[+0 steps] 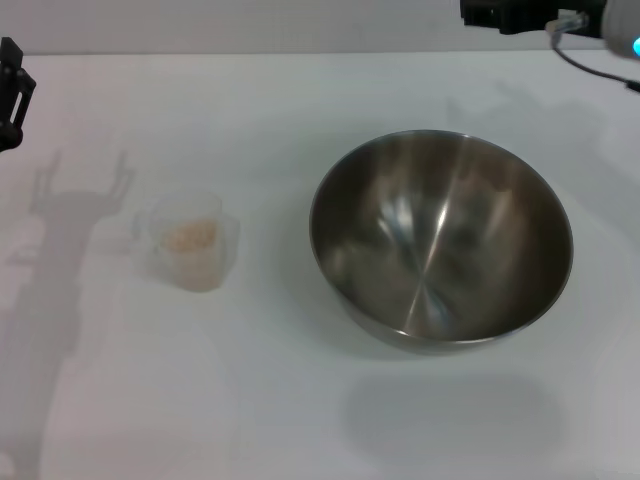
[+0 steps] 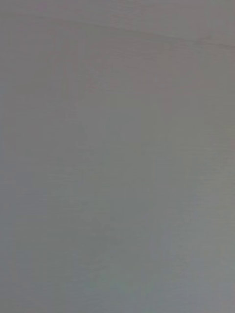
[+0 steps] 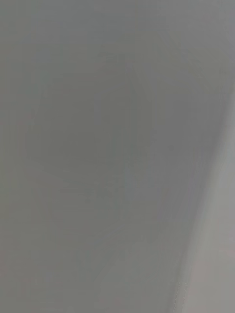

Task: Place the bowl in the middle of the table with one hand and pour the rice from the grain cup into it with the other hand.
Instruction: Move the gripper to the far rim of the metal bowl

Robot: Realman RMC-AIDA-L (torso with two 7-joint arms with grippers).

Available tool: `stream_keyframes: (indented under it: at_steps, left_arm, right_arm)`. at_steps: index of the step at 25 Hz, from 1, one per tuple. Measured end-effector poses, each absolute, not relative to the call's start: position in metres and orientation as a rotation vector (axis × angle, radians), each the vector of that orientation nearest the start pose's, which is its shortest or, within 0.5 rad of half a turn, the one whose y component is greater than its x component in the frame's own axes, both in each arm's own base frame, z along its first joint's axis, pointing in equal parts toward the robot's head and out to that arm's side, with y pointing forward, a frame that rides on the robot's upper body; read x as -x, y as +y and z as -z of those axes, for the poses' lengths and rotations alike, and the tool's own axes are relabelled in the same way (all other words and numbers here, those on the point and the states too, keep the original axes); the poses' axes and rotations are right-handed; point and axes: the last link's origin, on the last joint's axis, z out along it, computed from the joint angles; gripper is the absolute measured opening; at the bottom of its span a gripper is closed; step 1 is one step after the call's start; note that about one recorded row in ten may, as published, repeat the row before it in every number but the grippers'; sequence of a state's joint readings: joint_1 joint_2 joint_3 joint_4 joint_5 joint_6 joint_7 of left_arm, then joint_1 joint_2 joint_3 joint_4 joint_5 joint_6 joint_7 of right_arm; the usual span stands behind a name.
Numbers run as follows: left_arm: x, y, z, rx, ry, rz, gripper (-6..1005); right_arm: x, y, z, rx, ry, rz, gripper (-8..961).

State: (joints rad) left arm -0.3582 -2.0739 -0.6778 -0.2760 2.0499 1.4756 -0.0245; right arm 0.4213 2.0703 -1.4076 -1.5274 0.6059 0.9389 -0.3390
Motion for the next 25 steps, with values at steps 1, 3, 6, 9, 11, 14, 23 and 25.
stream_keyframes:
  at_steps: [1,3,6,9,11,14,23,25]
  left_arm:
    - [0.302,0.302,-0.007,1.404,-0.343,0.886,819]
    - [0.302,0.302,-0.007,1.401,-0.343,0.888,818]
    - [0.302,0.302,-0.008,1.399,-0.341,0.887,817]
    - [0.303,0.302,-0.009,1.398,-0.340,0.885,816]
    - [0.303,0.302,-0.009,1.397,-0.340,0.884,815]
    - [0.303,0.302,-0.009,1.397,-0.340,0.883,814]
    - [0.302,0.303,-0.009,1.396,-0.341,0.889,811]
    - [0.302,0.303,-0.009,1.396,-0.341,0.889,811]
  right_arm:
    - [-0.162,0.399,-0.050,2.105,0.892,-0.232,801]
    - [-0.157,0.394,-0.062,2.181,0.964,-0.136,800]
    - [-0.161,0.389,-0.070,2.280,1.090,0.029,800]
    - [-0.173,0.389,-0.068,2.377,1.231,0.227,800]
    - [-0.181,0.390,-0.065,2.387,1.271,0.287,800]
    - [-0.187,0.391,-0.063,2.384,1.295,0.328,799]
    - [-0.203,0.390,-0.047,2.406,1.339,0.400,800]
    - [-0.207,0.390,-0.042,2.411,1.347,0.415,798]
